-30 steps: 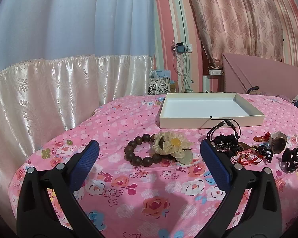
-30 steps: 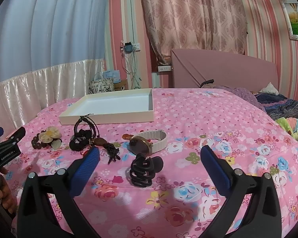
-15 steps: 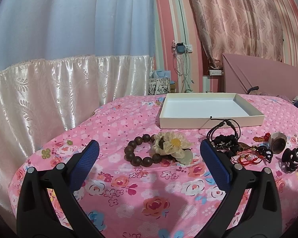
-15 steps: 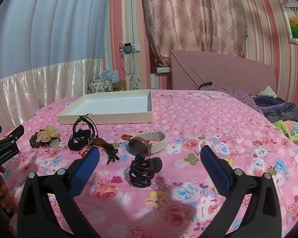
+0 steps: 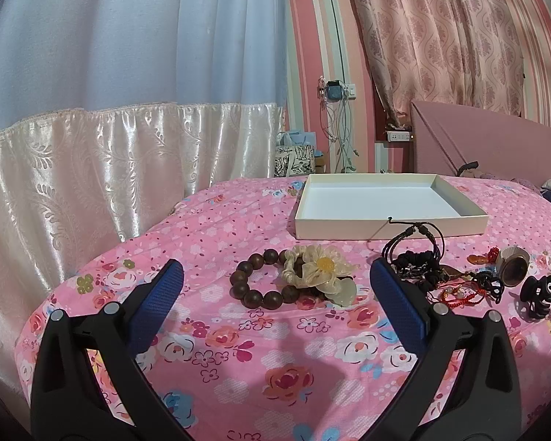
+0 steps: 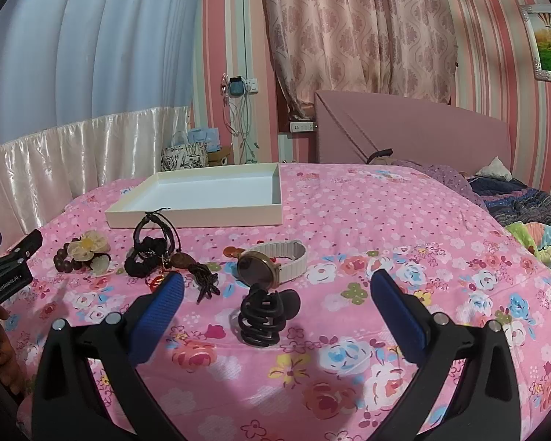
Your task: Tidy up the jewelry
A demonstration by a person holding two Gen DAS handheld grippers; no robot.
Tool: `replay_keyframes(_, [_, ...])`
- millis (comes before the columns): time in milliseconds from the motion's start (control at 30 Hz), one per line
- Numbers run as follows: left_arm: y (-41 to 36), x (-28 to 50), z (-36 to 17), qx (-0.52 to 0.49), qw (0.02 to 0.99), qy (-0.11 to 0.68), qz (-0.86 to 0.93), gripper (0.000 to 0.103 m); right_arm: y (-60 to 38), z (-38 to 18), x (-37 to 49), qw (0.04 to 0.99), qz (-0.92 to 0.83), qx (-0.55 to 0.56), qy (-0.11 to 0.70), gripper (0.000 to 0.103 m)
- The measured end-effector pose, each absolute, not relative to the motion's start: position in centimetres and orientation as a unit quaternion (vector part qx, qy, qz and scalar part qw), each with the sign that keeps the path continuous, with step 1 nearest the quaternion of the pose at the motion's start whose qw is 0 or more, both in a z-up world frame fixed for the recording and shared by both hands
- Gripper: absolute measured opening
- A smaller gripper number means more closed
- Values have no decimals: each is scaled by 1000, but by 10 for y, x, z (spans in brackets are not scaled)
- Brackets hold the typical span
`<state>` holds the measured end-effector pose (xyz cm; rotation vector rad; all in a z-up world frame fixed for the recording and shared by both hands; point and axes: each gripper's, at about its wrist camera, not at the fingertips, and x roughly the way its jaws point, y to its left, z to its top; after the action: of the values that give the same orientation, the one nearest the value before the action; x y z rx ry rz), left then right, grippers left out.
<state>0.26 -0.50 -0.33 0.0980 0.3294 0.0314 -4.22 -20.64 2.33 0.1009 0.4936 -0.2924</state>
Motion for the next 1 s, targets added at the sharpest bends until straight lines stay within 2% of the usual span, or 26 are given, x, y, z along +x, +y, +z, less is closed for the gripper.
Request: replay_keyframes(1000, [-5, -1, -1, 48, 985, 163, 22, 100, -207, 22, -36, 956, -140, 51, 252, 101])
